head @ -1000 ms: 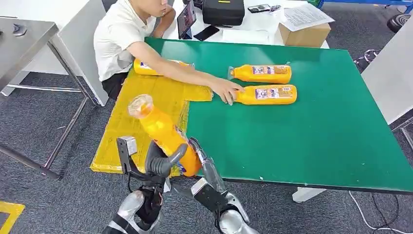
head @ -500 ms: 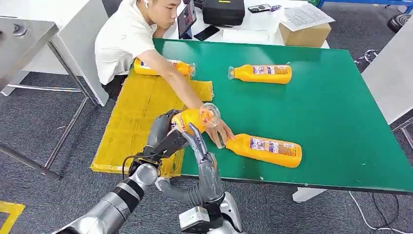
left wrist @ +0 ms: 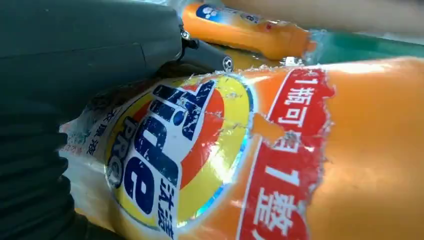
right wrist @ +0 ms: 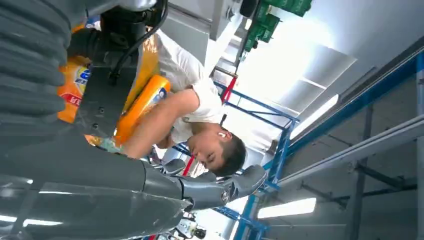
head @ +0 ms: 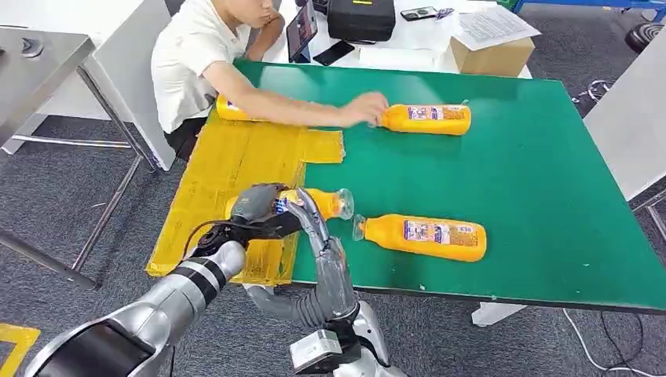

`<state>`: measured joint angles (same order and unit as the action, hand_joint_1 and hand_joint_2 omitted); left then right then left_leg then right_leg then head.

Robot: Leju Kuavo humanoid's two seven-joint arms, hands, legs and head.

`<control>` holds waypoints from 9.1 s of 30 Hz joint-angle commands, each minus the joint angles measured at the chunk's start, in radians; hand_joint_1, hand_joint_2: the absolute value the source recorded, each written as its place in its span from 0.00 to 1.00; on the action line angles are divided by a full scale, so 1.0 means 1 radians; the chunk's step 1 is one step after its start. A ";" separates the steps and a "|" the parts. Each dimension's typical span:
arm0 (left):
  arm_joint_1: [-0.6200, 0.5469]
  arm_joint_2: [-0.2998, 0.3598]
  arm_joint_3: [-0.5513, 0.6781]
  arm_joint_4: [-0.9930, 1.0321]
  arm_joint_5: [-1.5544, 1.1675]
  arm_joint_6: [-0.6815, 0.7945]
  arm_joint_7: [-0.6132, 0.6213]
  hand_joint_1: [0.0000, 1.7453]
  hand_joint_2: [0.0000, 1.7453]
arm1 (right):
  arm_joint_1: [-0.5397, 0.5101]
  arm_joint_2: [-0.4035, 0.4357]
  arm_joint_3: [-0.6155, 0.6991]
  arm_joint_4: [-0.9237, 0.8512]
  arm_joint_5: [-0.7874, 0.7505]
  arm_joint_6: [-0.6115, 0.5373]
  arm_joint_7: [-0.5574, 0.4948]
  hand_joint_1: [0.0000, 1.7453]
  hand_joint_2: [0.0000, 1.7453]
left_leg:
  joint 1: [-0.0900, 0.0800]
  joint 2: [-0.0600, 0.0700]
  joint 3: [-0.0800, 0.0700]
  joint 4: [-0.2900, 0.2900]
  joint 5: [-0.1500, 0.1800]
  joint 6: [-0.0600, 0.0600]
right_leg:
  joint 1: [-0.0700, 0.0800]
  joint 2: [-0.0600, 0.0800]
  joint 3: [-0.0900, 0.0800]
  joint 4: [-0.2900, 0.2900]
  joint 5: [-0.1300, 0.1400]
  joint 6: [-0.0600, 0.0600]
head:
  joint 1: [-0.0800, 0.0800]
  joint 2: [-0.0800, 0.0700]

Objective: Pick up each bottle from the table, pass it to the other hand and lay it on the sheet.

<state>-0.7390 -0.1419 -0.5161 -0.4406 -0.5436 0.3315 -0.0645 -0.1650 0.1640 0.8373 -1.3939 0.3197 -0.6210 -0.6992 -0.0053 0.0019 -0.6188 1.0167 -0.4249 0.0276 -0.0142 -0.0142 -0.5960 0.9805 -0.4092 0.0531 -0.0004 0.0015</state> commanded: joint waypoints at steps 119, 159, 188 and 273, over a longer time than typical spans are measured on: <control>0.709 0.028 0.161 -0.977 0.829 -0.118 -0.178 0.00 1.00 | 0.080 -0.406 -0.869 0.405 0.904 -0.077 0.409 0.00 1.00 | 0.000 0.003 0.003 -0.001 -0.003 -0.001 | 0.000 0.003 0.004 -0.003 0.000 -0.001 | 0.000 0.000; 0.657 0.005 0.080 -0.936 0.773 -0.137 -0.152 0.00 1.00 | -0.275 -0.363 -0.566 0.869 0.778 0.265 0.577 1.00 1.00 | -0.001 -0.002 0.004 -0.001 -0.001 0.000 | 0.000 -0.002 0.004 -0.002 -0.001 -0.001 | -0.001 0.000; 0.648 0.010 0.047 -0.832 0.921 -0.139 -0.163 0.00 1.00 | -0.045 -0.163 -0.627 0.233 0.074 0.527 0.126 1.00 1.00 | 0.001 0.002 0.009 -0.001 -0.003 -0.002 | 0.001 0.004 0.007 -0.001 -0.001 -0.002 | 0.000 0.000; 0.475 0.094 0.065 -0.813 0.768 0.030 -0.249 1.00 1.00 | -0.003 0.041 -0.326 0.489 -0.041 0.115 0.001 0.00 1.00 | 0.002 -0.004 0.006 -0.002 -0.001 -0.003 | 0.001 -0.003 0.006 -0.002 -0.002 -0.003 | 0.000 0.000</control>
<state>-0.1510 -0.1396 -0.4215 -1.3840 0.5496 0.2274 -0.2724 -0.2363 0.2056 0.6531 -0.8854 0.3223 -0.3399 -0.6394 -0.0052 0.0018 -0.6187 1.0166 -0.4254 0.0272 -0.0141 -0.0143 -0.5973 0.9804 -0.4098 0.0528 -0.0004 0.0015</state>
